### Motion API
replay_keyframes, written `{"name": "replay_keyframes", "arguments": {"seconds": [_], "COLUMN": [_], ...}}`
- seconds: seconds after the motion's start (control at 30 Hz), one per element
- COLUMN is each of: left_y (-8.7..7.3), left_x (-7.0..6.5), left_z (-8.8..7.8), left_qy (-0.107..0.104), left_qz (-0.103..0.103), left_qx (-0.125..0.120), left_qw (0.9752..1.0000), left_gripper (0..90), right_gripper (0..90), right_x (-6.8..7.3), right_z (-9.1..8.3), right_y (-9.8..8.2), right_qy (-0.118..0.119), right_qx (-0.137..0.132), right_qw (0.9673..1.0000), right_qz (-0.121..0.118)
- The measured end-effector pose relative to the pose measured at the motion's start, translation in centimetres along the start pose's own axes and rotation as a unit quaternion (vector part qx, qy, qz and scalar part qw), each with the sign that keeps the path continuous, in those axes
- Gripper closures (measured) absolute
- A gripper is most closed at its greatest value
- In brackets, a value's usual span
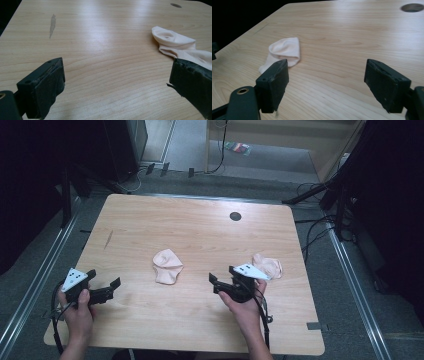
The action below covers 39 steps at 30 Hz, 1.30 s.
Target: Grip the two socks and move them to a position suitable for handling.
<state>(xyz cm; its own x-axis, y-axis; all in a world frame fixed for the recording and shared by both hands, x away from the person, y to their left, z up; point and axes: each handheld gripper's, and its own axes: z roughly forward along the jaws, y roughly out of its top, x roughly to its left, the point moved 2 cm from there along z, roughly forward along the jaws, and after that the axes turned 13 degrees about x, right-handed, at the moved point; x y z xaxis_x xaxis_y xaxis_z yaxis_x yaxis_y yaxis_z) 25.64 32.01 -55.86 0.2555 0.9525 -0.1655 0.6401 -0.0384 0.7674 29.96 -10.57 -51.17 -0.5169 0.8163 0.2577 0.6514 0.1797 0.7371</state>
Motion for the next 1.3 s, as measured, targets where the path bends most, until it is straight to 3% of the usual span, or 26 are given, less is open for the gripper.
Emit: {"name": "replay_keyframes", "arguments": {"seconds": [0.17,0.2,0.3,0.6,0.7,0.8,0.93,1.13,1.3], "left_y": [0.0,0.0,0.0,0.0,0.0,0.0,0.0,0.0,0.0], "left_x": [-0.1,-0.1,-0.1,-0.1,-0.1,-0.2,-0.2,-0.2,-0.3], "left_z": [0.1,0.1,0.2,0.2,0.2,0.2,0.2,0.2,0.3], "left_qy": [0.0,0.001,0.0,-0.002,-0.004,-0.002,-0.003,-0.004,-0.004], "left_qz": [0.004,0.004,0.005,0.005,0.005,0.005,0.006,0.009,0.011], "left_qx": [0.004,0.004,0.005,0.006,0.006,0.008,0.008,0.01,0.01], "left_qw": [1.0,1.0,1.0,1.0,1.0,1.0,0.9999,0.9999,0.9999], "left_gripper": [0.4,0.3,0.4,0.3,0.4,0.4,0.4,0.4,0.4], "right_gripper": [27.7,31.9,35.1,45.2,47.1,50.7,57.4,65.4,82.2], "right_x": [1.6,2.3,3.0,3.9,4.1,4.1,4.5,4.9,5.1], "right_z": [1.9,3.0,3.9,9.1,10.7,11.9,12.9,13.7,13.9], "right_y": [0.8,1.2,1.5,2.8,3.0,3.1,3.3,3.0,2.7], "right_qy": [0.008,0.015,0.023,0.044,0.053,0.067,0.07,0.045,0.012], "right_qx": [0.004,0.012,0.02,0.064,0.083,0.093,0.097,0.106,0.105], "right_qw": [0.9999,0.9996,0.9994,0.9968,0.9948,0.9922,0.9918,0.9928,0.9942], "right_qz": [-0.015,-0.019,-0.018,0.021,0.027,0.05,0.045,0.034,0.02]}}
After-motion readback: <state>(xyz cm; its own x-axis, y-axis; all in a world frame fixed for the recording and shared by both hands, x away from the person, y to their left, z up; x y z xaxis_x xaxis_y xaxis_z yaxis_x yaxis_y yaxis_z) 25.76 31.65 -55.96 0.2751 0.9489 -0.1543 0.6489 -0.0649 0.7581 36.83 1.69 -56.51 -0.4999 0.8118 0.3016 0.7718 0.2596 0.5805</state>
